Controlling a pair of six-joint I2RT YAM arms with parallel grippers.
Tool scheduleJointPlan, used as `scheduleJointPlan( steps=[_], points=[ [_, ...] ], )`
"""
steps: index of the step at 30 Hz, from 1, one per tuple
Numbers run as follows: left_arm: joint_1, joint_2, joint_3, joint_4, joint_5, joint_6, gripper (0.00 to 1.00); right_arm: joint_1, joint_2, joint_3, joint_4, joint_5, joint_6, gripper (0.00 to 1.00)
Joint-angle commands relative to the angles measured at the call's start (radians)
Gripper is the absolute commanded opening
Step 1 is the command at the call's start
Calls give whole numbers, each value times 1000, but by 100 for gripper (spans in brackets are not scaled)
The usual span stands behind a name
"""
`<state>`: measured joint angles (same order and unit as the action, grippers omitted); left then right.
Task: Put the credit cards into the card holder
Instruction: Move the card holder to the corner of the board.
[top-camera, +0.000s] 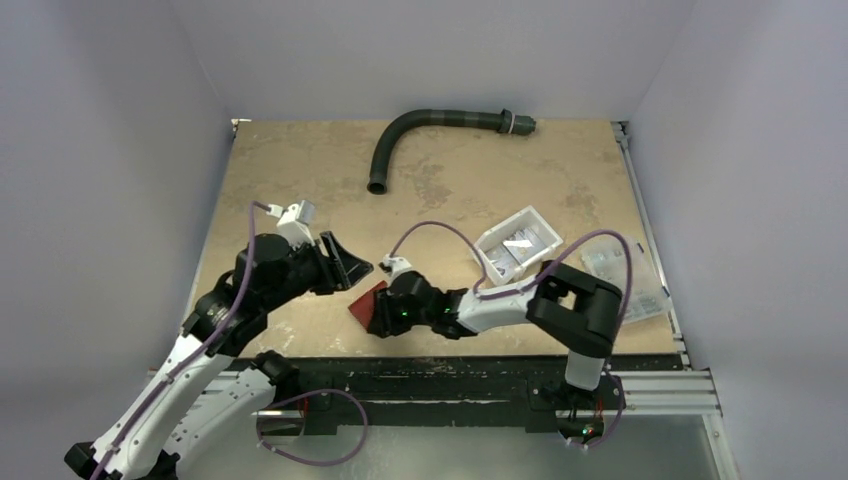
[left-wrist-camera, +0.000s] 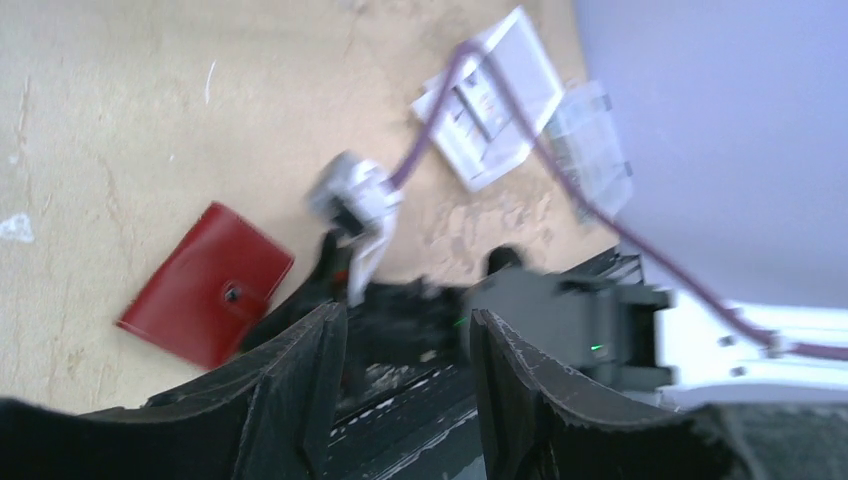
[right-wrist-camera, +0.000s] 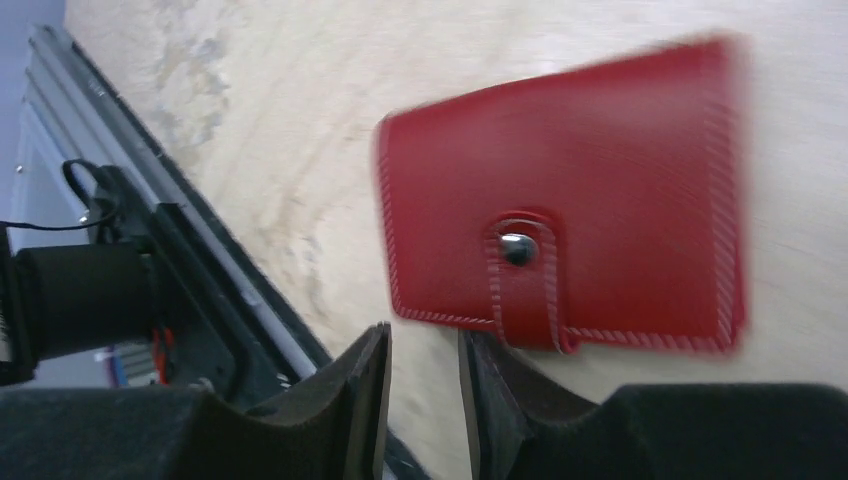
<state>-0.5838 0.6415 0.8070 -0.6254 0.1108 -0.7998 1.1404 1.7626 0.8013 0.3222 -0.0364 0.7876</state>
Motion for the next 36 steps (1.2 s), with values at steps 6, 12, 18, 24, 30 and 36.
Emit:
scheduleJointPlan(
  steps=[6,12,18,24,30,36],
  points=[
    [-5,-114,174,-108,-62,12,53,73,192,367,-47,97,-4,40],
    [-5,-144,270,-192,-148,38,57,34,-2,219,-150,39,-14,65],
    [-5,-129,311,-197,-168,65,58,-54,-181,35,-219,50,-38,84],
    [-5,-108,319,-182,-160,67,58,-144,-91,42,-137,-25,-111,82],
    [-4,-109,349,-209,-163,64,58,-125,79,174,-76,-49,-107,63],
    [-5,-118,362,-226,-175,63,58,18,270,408,-109,-49,-79,55]
  ],
)
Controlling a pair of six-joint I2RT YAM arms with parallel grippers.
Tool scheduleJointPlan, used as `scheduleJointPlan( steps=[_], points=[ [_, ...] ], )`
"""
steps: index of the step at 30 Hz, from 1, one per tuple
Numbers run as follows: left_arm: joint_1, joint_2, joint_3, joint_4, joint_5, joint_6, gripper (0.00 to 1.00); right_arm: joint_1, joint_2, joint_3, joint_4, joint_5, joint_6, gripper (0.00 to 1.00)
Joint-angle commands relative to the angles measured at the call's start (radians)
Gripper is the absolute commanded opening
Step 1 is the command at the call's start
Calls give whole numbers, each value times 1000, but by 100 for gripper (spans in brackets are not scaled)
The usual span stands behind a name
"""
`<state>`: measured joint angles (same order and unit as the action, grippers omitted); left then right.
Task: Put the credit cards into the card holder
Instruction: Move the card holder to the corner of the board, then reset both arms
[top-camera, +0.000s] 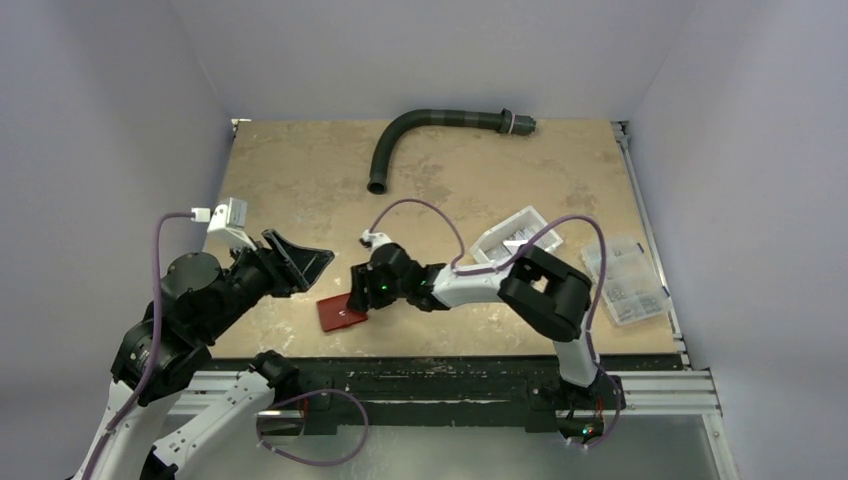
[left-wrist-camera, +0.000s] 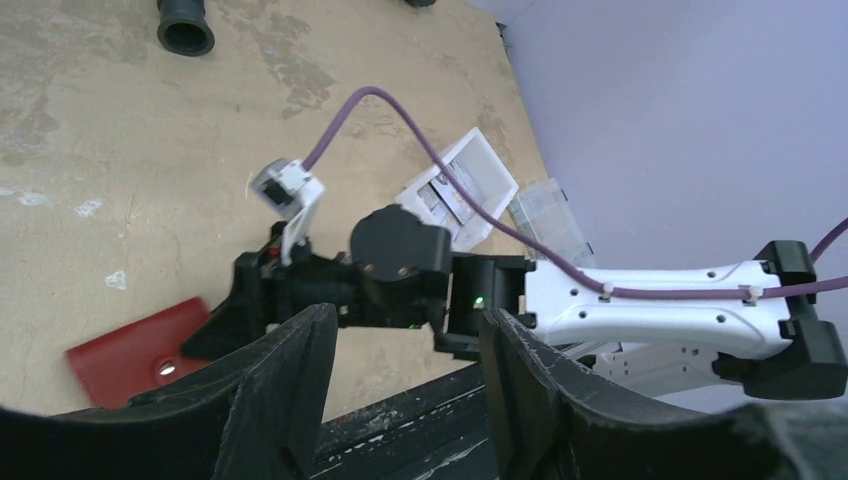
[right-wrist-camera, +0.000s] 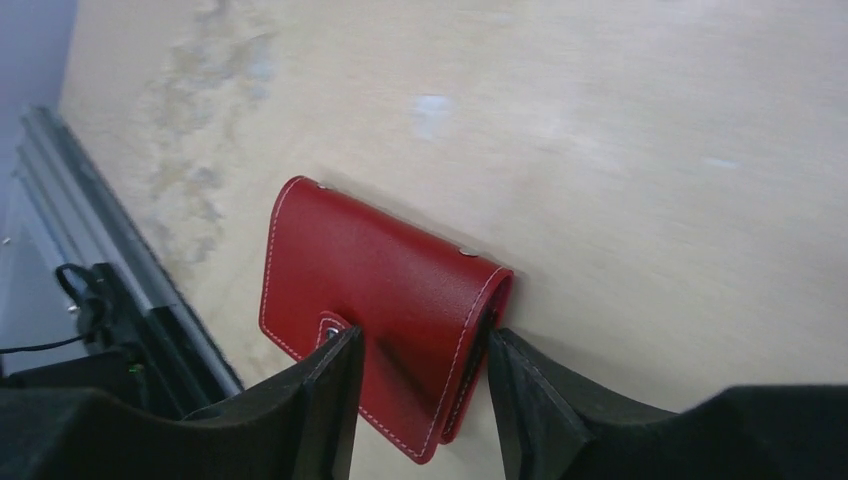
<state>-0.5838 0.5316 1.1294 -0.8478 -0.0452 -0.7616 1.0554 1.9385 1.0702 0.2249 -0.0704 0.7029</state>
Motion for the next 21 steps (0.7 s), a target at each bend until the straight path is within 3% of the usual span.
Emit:
scheduleJointPlan(
  steps=[1,5,10,21],
  points=[
    [-5,-8,40,-6,-22,24,58,119,114,180,-27,-12,12,55],
    [-5,-7,41,-4,-25,22,58,132,111,230,-14,-12,42,55],
    [-5,4,70,-11,-41,35,59,113,-74,168,-162,145,-14,73],
    [-5,18,214,127,-166,212,62,101,-858,120,-711,551,-246,98]
  ],
)
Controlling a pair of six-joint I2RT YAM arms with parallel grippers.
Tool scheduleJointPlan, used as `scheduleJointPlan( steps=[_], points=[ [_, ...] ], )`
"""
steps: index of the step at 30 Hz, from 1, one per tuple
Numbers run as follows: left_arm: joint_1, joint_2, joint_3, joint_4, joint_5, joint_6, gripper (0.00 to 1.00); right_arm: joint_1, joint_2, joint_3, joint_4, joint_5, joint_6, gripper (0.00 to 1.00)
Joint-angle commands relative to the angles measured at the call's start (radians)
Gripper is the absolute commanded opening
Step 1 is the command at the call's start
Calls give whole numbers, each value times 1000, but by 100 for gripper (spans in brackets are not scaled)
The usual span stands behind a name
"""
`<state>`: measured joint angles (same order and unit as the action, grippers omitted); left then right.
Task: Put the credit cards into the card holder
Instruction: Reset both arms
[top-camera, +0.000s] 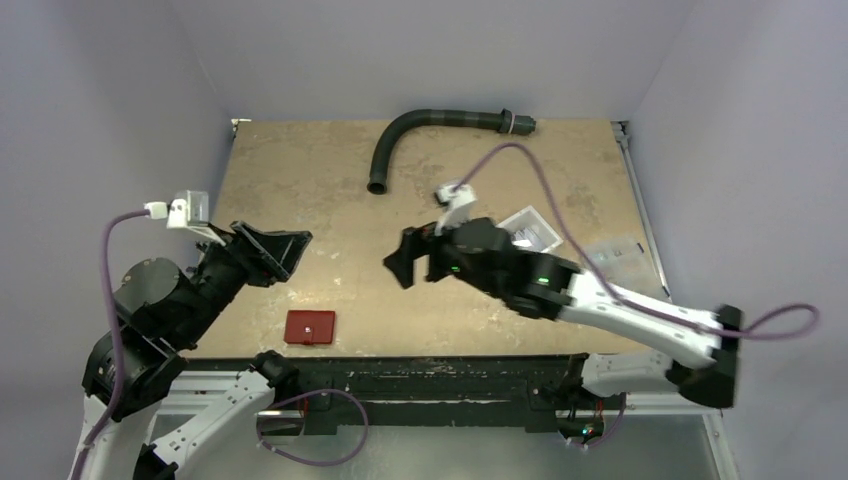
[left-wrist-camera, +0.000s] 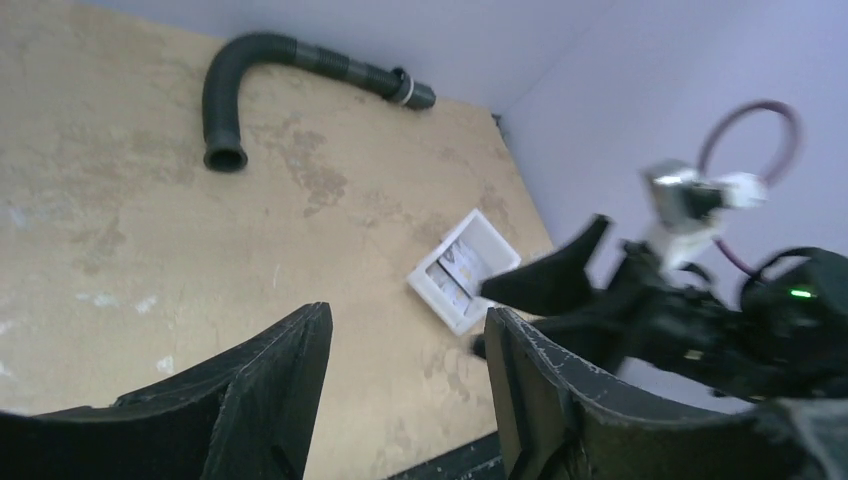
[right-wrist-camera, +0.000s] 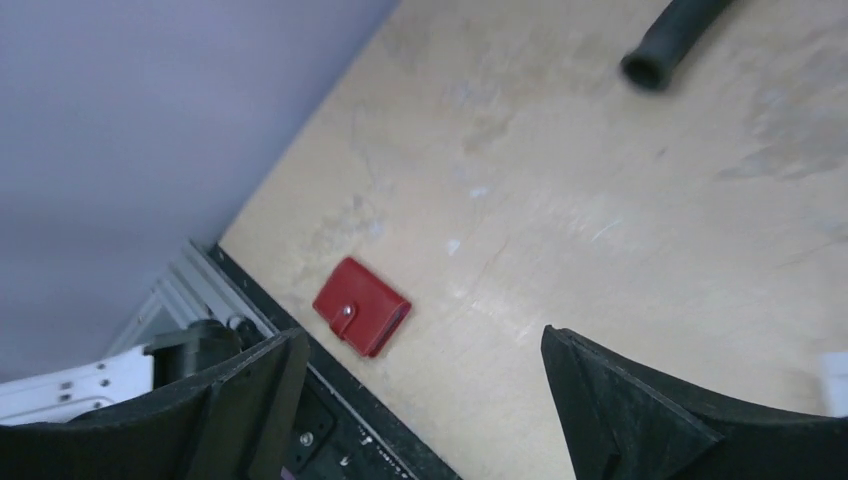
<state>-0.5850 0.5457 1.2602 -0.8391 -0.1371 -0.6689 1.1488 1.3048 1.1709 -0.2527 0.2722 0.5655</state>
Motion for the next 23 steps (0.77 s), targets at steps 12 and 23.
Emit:
scheduleJointPlan(
  steps=[12,23],
  points=[
    [-3,35,199,248,-163,248,65,8,-583,258,-420,486,-319,99],
    [-4,32,198,230,-185,216,65,6,-736,209,-337,463,-323,99]
  ],
)
